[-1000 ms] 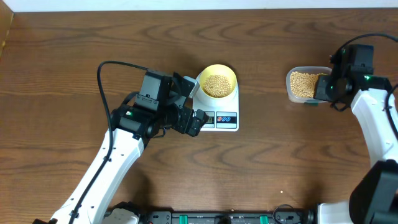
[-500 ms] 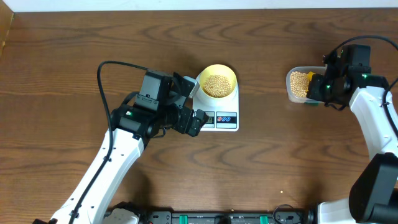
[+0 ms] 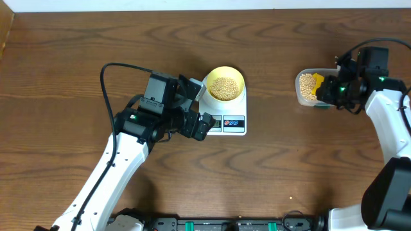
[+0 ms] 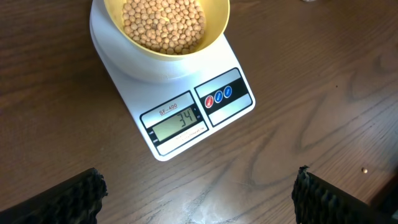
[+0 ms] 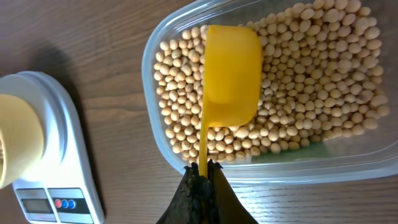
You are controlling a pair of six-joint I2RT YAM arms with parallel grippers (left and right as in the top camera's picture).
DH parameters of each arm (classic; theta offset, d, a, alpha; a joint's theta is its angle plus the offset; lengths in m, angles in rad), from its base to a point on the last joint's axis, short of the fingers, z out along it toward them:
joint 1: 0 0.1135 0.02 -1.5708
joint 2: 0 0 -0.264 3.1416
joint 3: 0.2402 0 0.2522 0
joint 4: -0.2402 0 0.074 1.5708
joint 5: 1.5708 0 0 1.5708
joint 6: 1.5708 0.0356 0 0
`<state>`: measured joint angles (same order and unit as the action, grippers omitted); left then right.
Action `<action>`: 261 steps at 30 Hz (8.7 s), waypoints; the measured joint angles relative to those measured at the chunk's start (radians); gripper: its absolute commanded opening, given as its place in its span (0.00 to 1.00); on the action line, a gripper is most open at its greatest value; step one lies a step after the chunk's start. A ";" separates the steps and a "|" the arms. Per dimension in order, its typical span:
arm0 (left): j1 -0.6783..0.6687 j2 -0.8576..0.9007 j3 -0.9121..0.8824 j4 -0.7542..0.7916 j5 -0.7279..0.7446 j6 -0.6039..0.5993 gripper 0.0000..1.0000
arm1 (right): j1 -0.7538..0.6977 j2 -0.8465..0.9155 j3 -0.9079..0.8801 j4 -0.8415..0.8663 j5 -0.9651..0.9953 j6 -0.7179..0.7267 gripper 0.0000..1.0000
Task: Scoop item into bowl and weigh 50g on scale
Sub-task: 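Lower the scoop into the soybean tub with the right gripper, then drag the scoop through the soybeans to fill it, then lift the filled scoop and carry it leftward over the yellow bowl, then tip the scoop to pour soybeans into the yellow bowl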
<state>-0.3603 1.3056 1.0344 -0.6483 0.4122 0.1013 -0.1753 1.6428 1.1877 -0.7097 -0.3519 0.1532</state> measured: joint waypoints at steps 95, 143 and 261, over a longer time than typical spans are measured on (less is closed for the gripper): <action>0.000 0.000 0.000 0.000 0.000 0.000 0.98 | -0.254 0.003 -0.039 -0.102 -0.476 0.184 0.01; 0.000 0.000 0.000 0.000 0.000 0.000 0.98 | 0.122 0.005 -0.052 0.717 -0.790 0.578 0.06; 0.000 0.000 0.000 0.000 0.000 0.000 0.98 | 0.396 0.082 -0.052 0.594 -0.406 -0.216 0.01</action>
<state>-0.3603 1.3056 1.0344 -0.6483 0.4122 0.1009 0.2211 1.7248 1.1355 -0.1162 -0.7574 -0.0631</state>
